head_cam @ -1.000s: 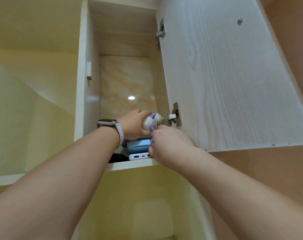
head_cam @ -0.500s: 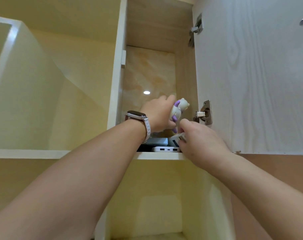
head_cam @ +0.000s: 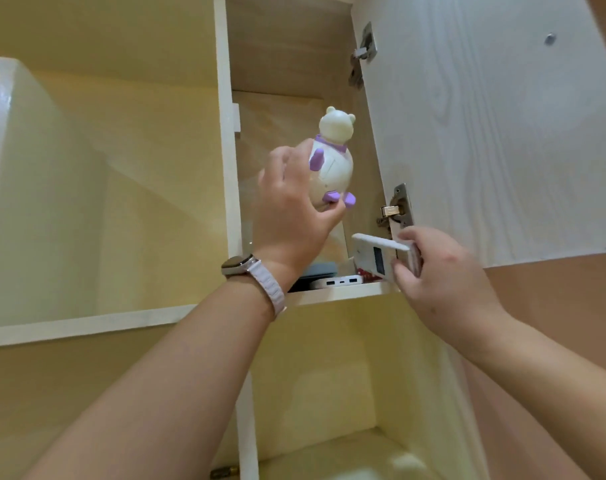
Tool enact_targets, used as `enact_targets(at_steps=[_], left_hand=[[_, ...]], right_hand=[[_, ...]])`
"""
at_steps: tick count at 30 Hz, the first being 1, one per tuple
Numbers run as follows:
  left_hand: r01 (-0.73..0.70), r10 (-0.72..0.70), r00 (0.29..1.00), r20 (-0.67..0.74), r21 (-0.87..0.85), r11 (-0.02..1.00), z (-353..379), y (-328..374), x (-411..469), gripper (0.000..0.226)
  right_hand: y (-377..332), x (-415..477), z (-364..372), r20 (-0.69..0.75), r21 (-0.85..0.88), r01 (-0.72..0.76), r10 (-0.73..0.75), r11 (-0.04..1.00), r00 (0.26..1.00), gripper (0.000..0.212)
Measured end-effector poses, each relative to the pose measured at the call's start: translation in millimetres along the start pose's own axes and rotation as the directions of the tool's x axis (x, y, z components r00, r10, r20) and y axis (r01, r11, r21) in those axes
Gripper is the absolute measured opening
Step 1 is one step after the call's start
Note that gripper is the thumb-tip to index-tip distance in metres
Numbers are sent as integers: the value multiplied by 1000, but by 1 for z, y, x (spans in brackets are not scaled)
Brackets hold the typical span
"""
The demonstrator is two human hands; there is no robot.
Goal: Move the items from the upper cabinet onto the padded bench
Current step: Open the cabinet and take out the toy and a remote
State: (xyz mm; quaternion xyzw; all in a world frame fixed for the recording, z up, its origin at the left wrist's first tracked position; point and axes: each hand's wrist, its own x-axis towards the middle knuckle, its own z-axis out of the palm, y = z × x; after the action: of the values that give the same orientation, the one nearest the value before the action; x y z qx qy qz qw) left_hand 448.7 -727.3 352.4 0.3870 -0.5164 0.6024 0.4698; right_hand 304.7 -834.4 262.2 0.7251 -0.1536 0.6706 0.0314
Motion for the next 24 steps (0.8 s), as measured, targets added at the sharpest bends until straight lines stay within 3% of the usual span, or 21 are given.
enact_targets(at_steps=[2, 5, 8, 11, 13, 15, 18, 21, 24], left_hand=[[-16, 15, 1000, -24, -50, 999, -9, 4, -5, 67], [-22, 18, 999, -41, -103, 994, -19, 8, -16, 66], [-5, -12, 996, -92, -183, 983, -31, 13, -26, 63], [55, -76, 993, -88, -220, 974, -46, 19, -36, 65], [67, -88, 993, -82, -229, 971, -55, 19, -41, 68], [74, -95, 992, -80, -233, 970, -63, 20, -46, 70], [81, -110, 989, -101, -255, 963, -81, 25, -48, 69], [90, -117, 990, -82, -279, 956, -97, 31, -51, 70], [119, -148, 986, -77, -299, 947, -106, 40, -61, 68]], right_hand=[[-2, -9, -2, -1, 47, -106, 106, 993, 994, 37], [-6, -21, -4, 55, 86, -232, 228, 969, 972, 30], [-15, -29, -10, 125, 188, -415, 398, 890, 909, 35], [-24, -37, -10, 276, 385, -611, 546, 692, 791, 50], [-29, -42, -6, 427, 515, -713, 579, 475, 695, 39], [-36, -49, -6, 542, 582, -756, 550, 300, 635, 23], [-47, -58, -6, 589, 654, -743, 519, 143, 619, 18], [-59, -70, -12, 581, 693, -719, 545, 58, 604, 25], [-73, -84, -27, 571, 705, -707, 545, 57, 614, 35]])
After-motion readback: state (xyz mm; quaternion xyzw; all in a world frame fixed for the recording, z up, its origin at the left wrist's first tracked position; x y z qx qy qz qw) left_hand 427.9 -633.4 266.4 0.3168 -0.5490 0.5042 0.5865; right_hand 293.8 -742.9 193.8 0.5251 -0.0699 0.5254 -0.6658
